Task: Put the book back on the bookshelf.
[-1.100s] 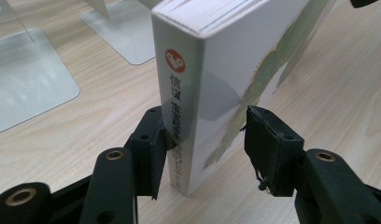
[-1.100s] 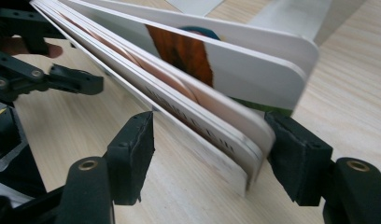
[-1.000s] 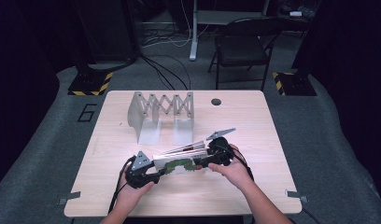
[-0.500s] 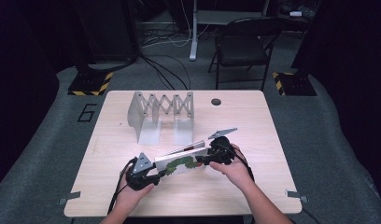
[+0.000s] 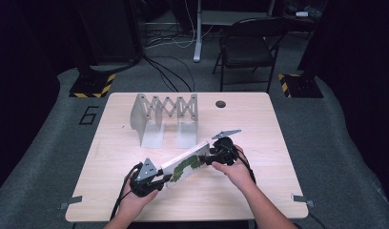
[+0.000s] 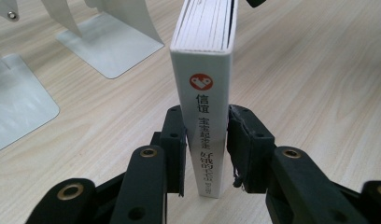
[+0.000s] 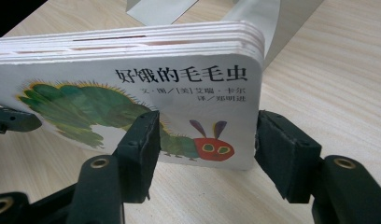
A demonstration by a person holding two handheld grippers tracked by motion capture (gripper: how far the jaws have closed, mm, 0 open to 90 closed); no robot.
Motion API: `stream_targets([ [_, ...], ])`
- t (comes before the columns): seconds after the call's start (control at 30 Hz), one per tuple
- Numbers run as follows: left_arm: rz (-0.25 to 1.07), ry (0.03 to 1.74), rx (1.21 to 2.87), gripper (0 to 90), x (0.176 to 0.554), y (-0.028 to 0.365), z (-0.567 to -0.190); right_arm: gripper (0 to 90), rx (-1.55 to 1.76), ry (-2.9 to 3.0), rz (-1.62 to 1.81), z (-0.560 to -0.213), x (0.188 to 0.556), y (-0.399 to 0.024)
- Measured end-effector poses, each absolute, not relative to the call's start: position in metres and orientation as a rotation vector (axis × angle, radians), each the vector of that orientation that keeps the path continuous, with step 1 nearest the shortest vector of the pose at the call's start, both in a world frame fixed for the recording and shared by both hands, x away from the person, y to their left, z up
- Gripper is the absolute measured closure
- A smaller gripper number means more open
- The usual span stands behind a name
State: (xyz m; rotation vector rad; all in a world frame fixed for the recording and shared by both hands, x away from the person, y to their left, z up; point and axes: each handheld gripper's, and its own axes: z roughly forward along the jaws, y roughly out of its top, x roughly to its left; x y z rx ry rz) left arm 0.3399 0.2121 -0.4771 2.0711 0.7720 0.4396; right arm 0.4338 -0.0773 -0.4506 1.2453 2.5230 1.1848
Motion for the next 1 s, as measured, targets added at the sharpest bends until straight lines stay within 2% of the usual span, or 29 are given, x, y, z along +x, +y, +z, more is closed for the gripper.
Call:
stream_targets([
  [0.33, 0.421, 0.761, 2.028, 64.6, 0.345, 0.205, -0.473, 40.1, 1.236, 2.530, 1.205, -0.452, 0.434, -0.081],
  [0.6, 0.411, 0.771, 2.071, 65.5, 0.352, 0.198, -0.475, 40.9, 1.248, 2.534, 1.210, -0.453, 0.433, -0.082],
  [0.8, 0.423, 0.798, 2.063, 62.9, 0.358, 0.194, -0.476, 41.0, 1.237, 2.531, 1.208, -0.454, 0.434, -0.082],
  [1.0, 0.382, 0.798, 2.058, 63.5, 0.360, 0.190, -0.474, 41.0, 1.256, 2.535, 1.201, -0.454, 0.433, -0.081],
])
